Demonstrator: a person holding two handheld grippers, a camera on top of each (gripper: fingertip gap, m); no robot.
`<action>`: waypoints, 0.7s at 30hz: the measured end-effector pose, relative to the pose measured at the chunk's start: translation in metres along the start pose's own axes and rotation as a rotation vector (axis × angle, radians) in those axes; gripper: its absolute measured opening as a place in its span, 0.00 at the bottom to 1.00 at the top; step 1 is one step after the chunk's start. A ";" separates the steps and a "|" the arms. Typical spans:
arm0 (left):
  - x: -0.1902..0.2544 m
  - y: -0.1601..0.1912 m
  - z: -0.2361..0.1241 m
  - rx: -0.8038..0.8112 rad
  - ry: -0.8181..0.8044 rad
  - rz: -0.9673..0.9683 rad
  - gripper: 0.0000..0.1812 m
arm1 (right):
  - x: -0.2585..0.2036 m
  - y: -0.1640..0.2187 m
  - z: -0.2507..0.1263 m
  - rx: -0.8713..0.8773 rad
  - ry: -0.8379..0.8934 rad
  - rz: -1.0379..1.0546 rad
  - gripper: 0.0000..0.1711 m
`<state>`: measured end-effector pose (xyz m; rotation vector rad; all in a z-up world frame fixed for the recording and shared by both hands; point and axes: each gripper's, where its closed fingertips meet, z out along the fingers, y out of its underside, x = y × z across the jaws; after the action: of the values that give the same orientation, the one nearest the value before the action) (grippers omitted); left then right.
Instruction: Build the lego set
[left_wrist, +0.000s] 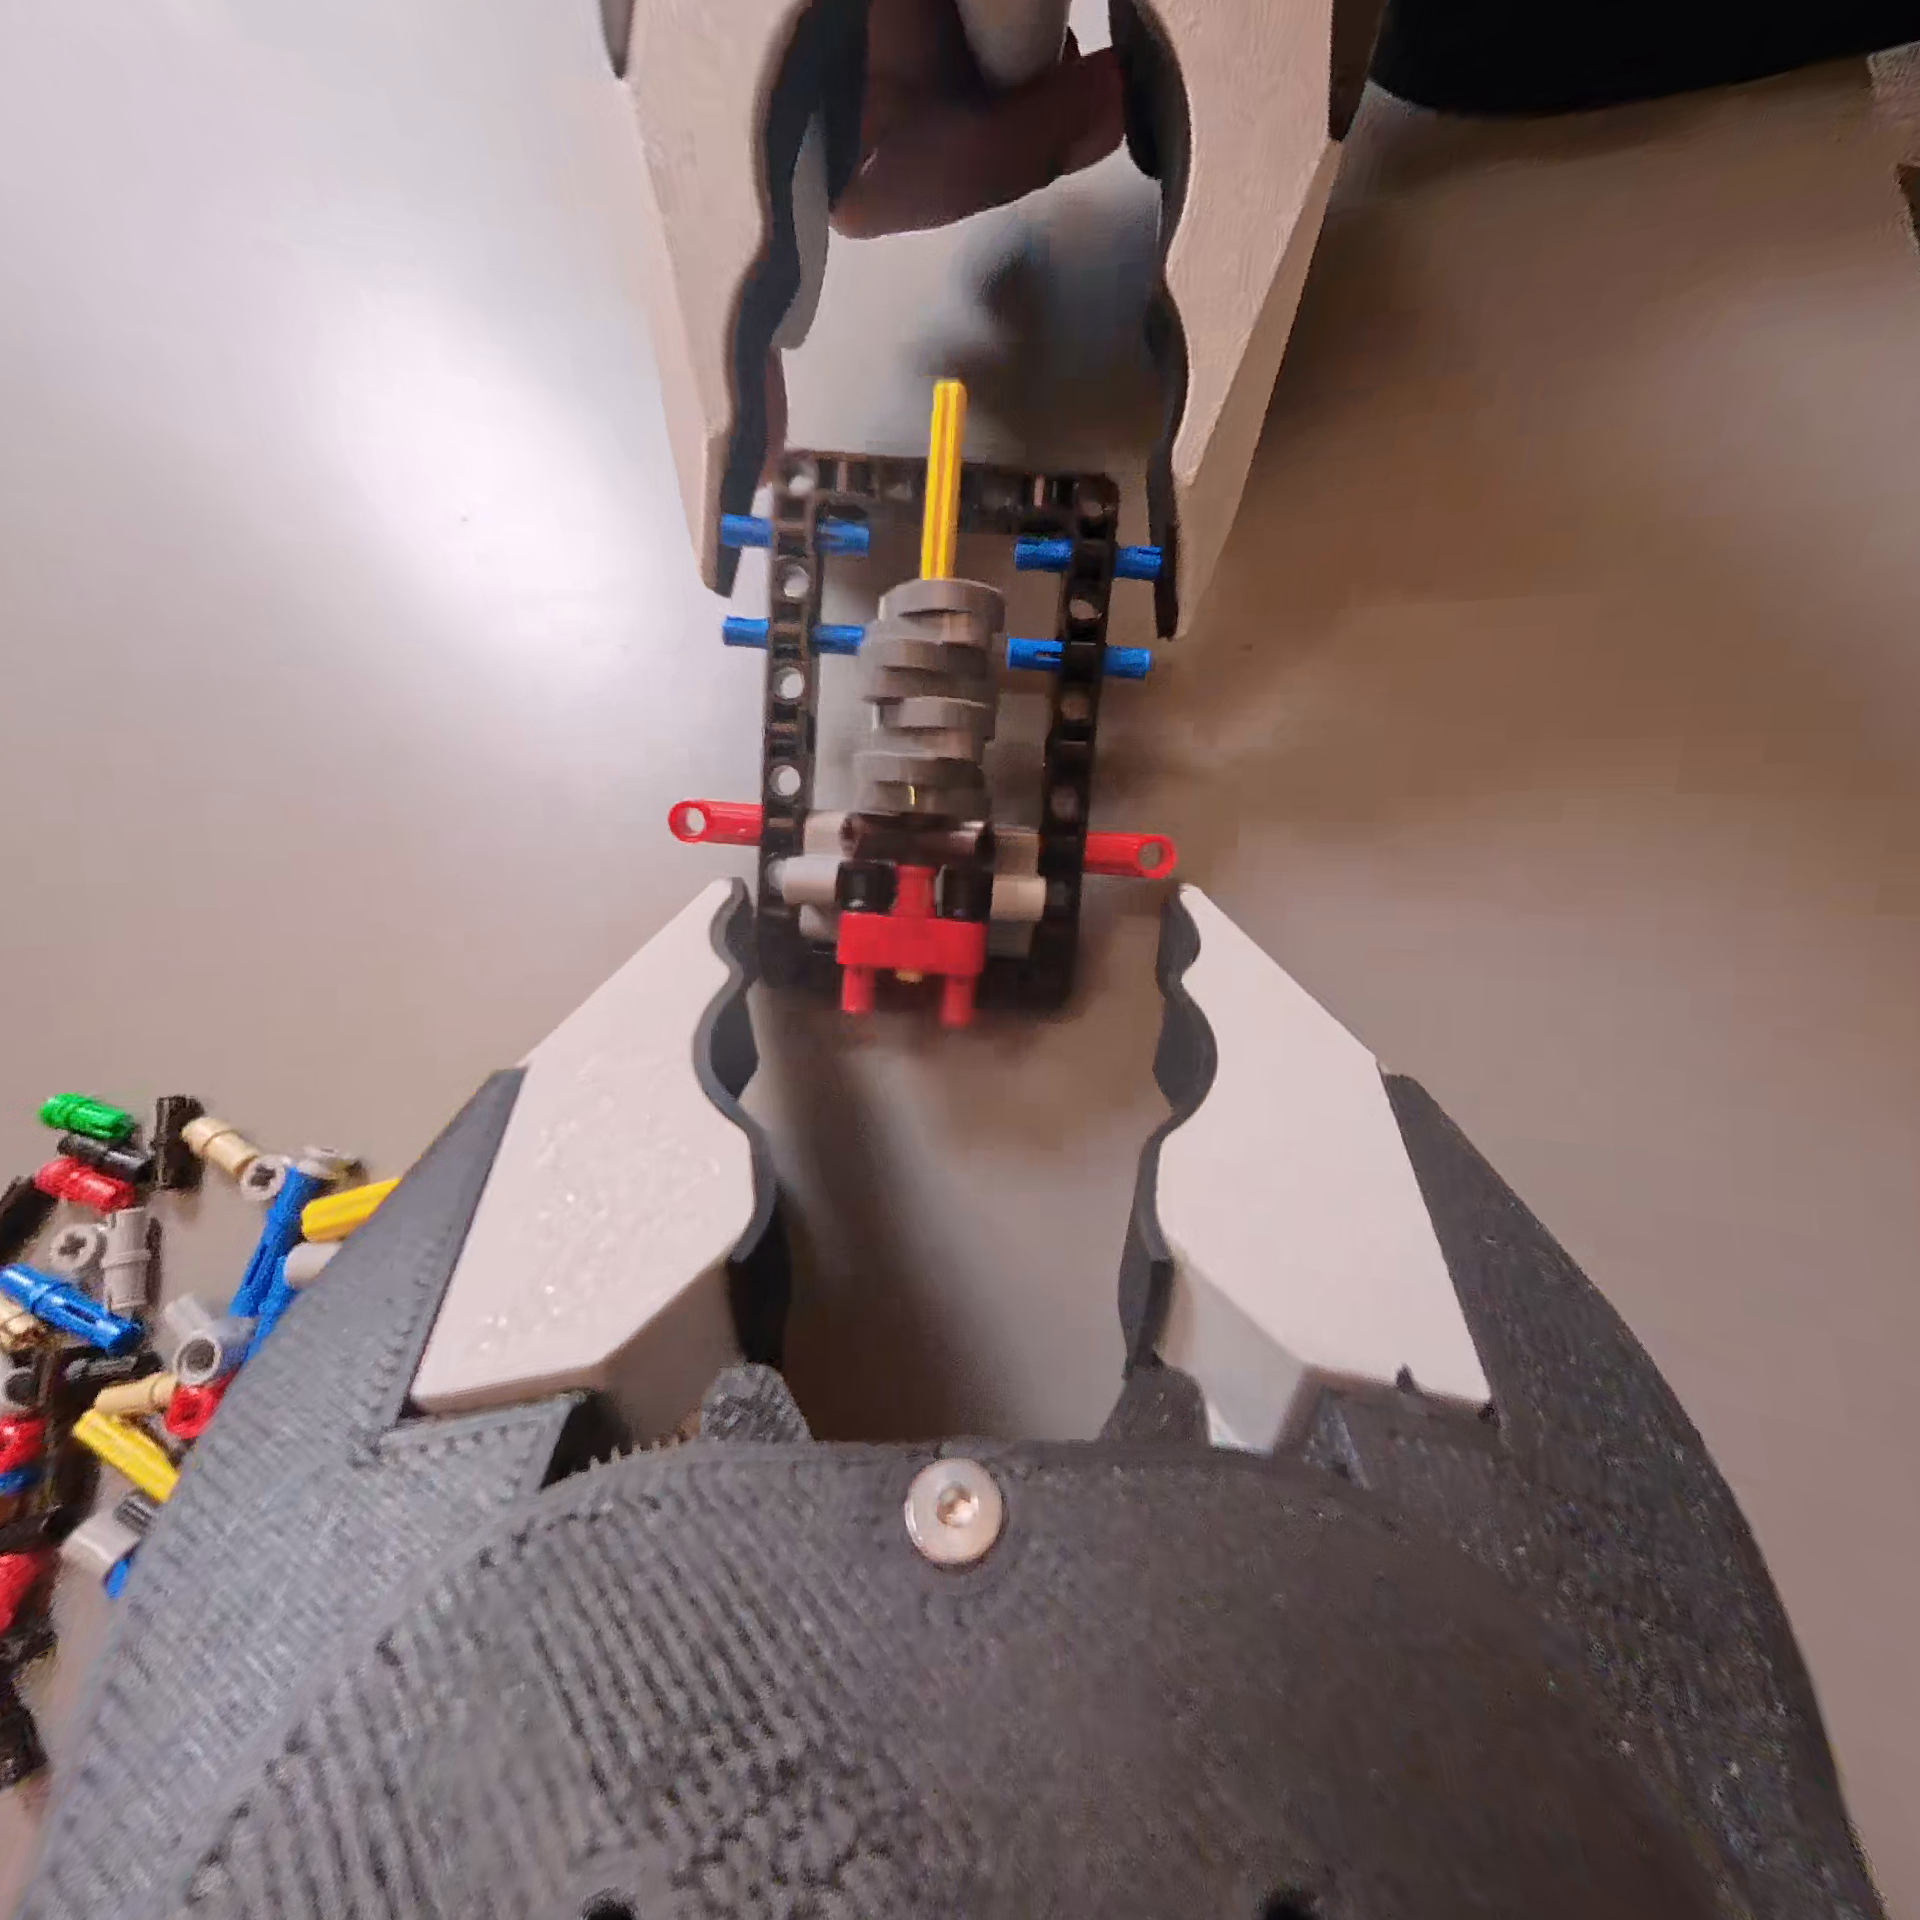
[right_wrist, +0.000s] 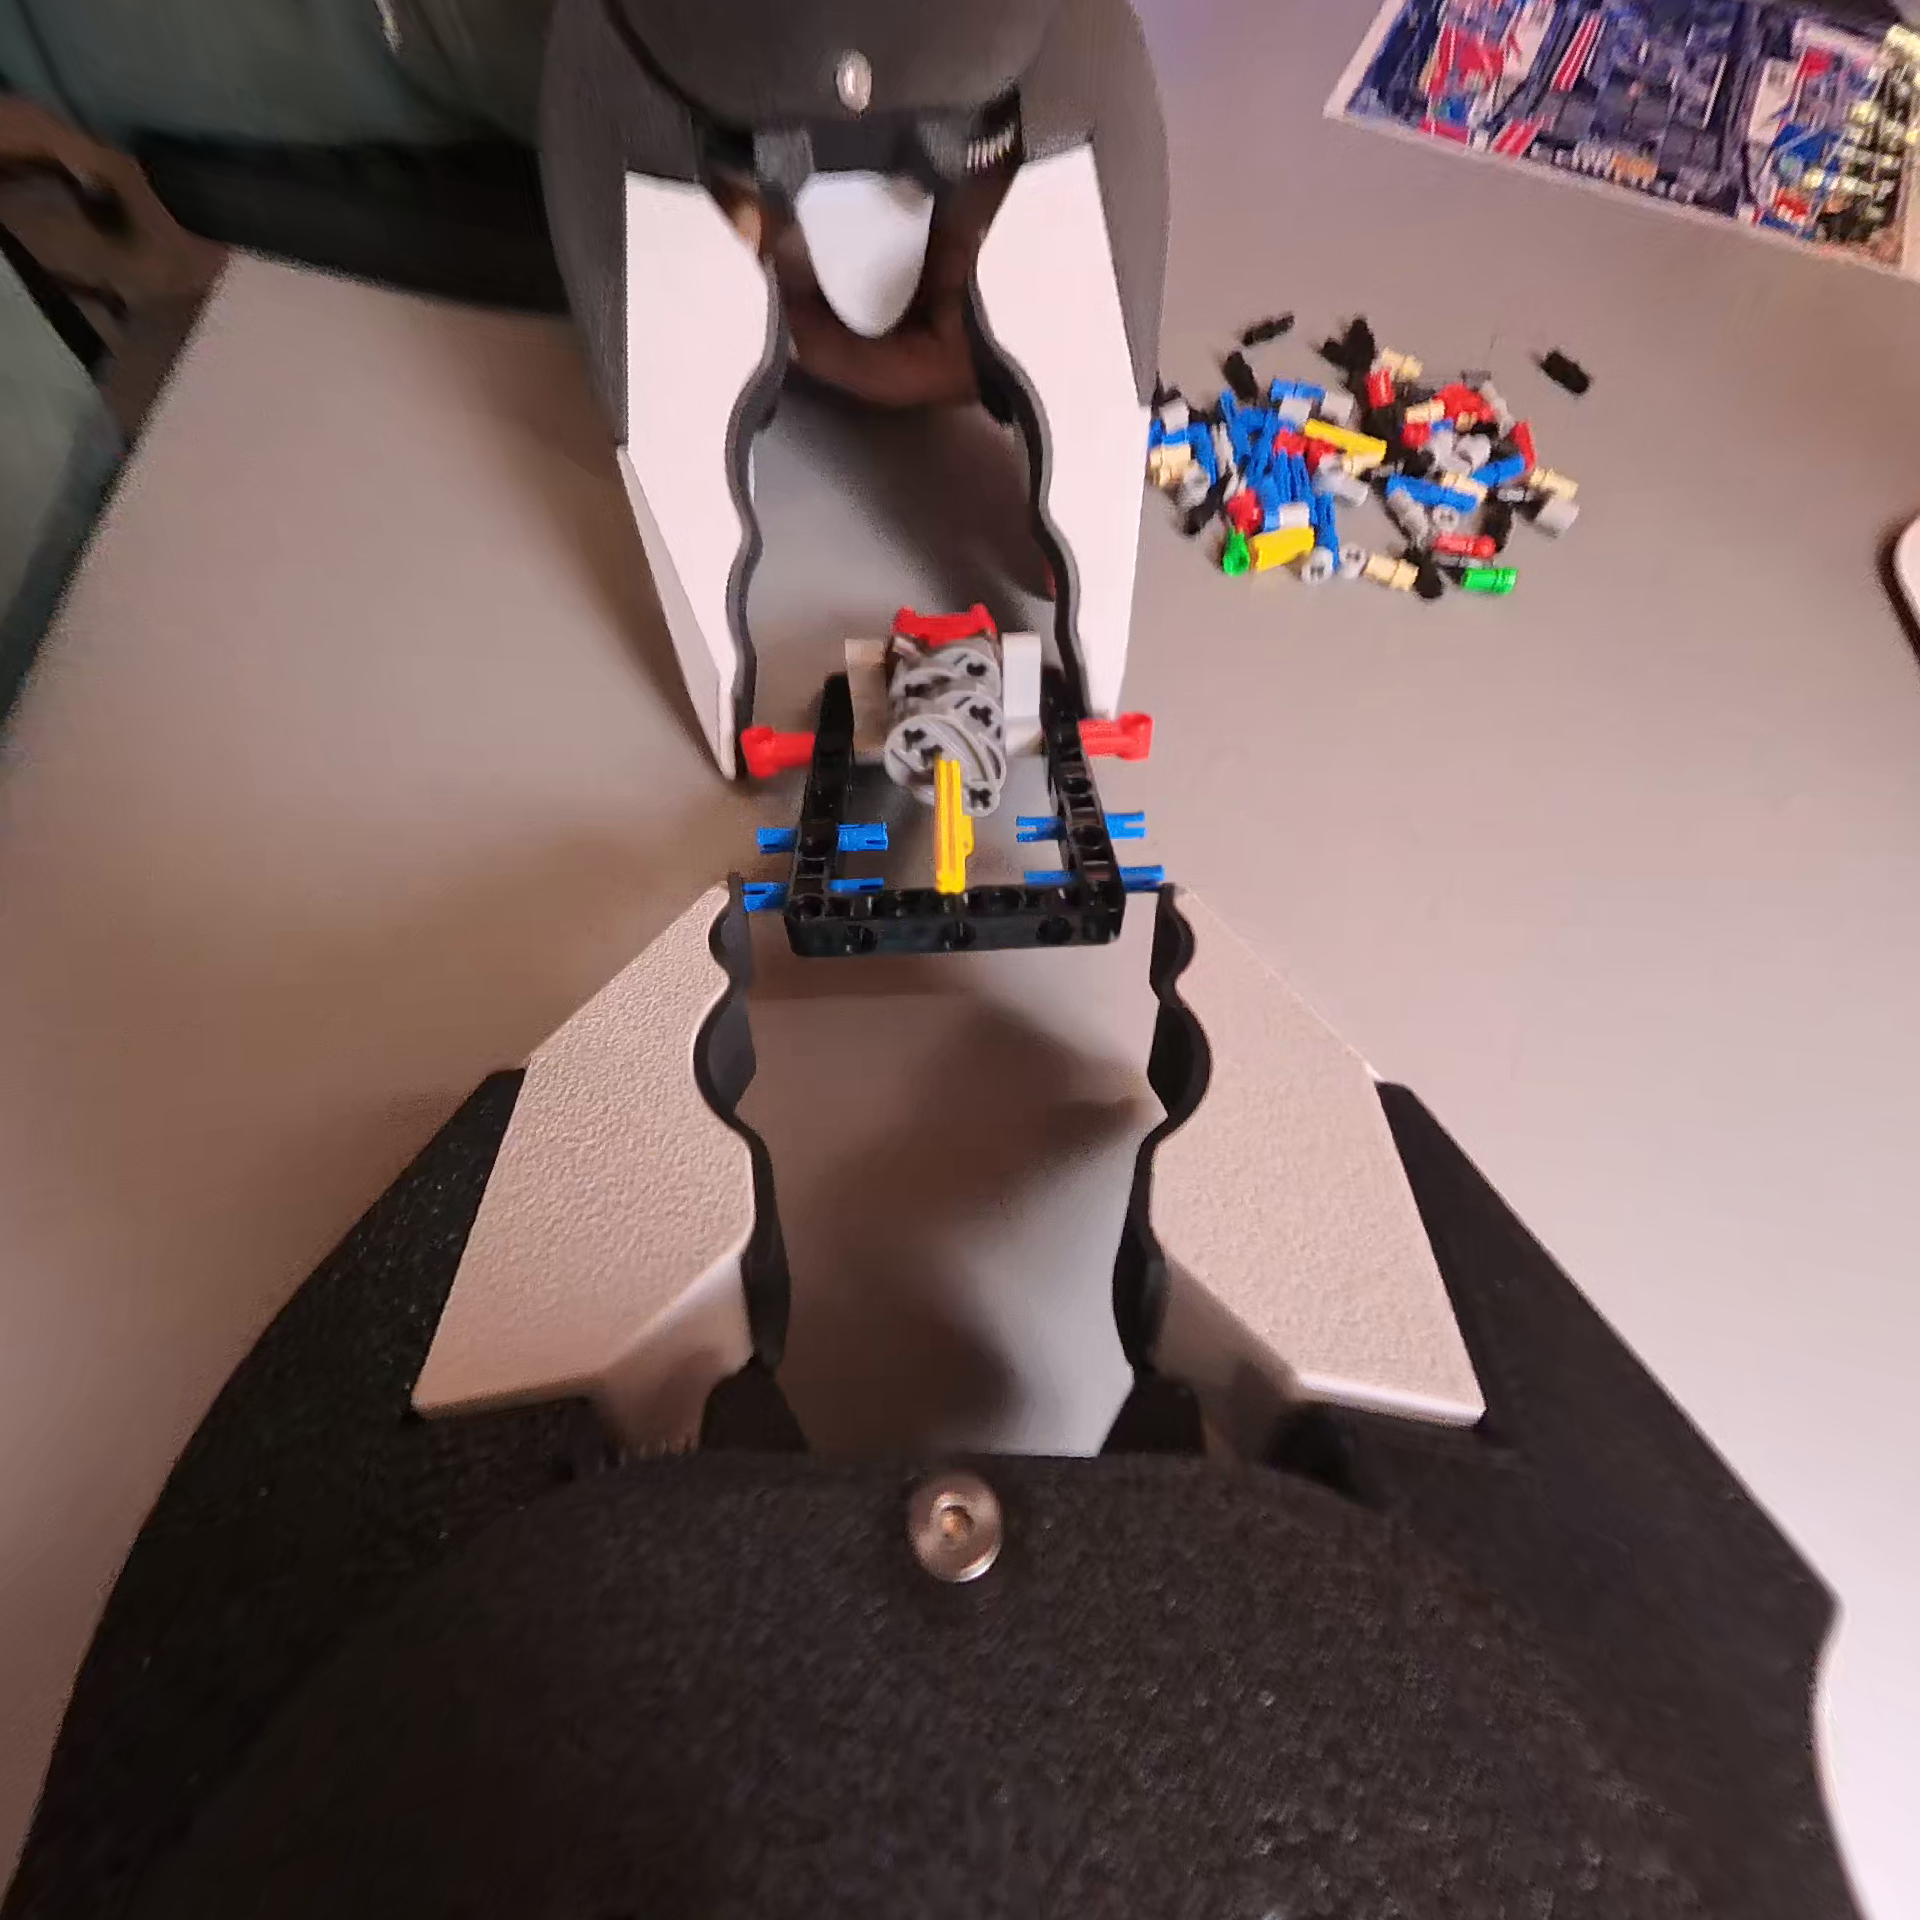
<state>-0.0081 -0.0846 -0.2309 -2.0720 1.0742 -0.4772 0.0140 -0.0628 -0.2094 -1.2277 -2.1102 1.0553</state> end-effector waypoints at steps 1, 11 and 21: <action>-0.002 -0.001 0.001 0.005 -0.005 0.000 0.40 | 0.000 0.005 -0.001 -0.033 0.004 -0.015 0.44; -0.015 -0.004 0.005 0.003 -0.008 -0.024 0.34 | 0.015 0.029 -0.012 -0.163 0.074 -0.058 0.41; -0.018 -0.001 -0.001 -0.006 0.002 -0.023 0.32 | 0.015 0.022 -0.021 -0.088 0.078 -0.024 0.39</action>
<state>-0.0189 -0.0699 -0.2291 -2.0918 1.0558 -0.4879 0.0323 -0.0350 -0.2144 -1.2610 -2.1262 0.8980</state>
